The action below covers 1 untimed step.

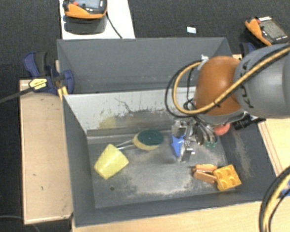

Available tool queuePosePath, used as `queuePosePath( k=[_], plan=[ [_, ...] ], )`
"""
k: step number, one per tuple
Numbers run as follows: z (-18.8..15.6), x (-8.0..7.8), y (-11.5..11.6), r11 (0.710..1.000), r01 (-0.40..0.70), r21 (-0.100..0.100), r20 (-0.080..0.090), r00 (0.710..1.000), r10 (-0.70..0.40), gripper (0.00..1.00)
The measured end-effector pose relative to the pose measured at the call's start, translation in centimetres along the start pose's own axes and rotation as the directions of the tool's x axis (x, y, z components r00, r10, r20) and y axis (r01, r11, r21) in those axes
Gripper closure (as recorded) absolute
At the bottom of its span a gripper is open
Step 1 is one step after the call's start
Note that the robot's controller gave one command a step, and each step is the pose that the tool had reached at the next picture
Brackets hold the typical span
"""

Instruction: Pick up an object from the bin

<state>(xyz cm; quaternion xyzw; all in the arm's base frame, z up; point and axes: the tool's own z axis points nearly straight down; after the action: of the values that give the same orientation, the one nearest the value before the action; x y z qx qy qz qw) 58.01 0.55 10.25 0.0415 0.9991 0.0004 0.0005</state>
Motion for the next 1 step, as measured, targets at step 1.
queuePosePath(
  k=[1],
  plan=[
    [2.15,0.34,-5.54,0.987,-0.161,-0.002,0.0,0.987,0.161,0.0]
  ],
)
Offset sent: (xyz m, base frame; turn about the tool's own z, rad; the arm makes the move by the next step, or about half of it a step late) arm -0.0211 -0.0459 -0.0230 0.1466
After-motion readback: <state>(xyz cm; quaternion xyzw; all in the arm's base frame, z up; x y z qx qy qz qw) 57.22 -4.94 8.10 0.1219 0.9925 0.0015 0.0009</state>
